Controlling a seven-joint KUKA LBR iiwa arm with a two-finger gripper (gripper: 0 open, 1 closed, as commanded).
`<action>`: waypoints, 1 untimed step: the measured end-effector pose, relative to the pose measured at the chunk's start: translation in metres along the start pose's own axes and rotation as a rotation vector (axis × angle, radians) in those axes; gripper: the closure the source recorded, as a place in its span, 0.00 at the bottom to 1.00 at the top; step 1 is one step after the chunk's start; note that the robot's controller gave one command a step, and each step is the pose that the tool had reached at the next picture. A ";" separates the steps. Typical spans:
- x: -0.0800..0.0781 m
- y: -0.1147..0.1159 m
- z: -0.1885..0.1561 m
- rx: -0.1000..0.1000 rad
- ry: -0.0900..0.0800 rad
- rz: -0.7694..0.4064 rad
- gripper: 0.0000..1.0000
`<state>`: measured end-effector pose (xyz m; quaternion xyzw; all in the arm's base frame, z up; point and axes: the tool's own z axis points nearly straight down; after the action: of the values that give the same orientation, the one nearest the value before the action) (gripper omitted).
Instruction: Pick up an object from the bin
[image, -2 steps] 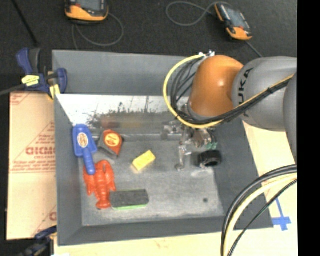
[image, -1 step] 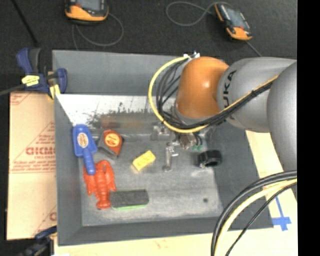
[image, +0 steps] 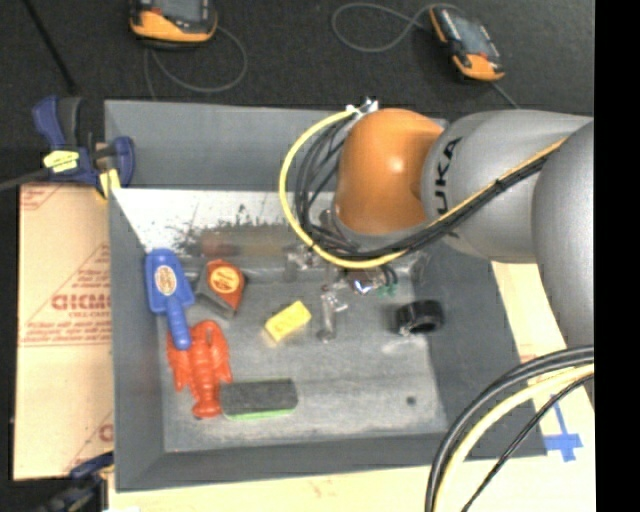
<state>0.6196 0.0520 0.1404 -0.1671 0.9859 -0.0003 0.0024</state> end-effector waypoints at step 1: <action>0.030 0.015 0.039 -0.001 -0.003 0.066 0.00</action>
Offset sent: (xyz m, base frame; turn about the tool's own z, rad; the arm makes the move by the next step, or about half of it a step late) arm -0.0397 0.0194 -0.0634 0.1363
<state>0.5866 0.0562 0.1010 -0.1343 0.9909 0.0004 0.0037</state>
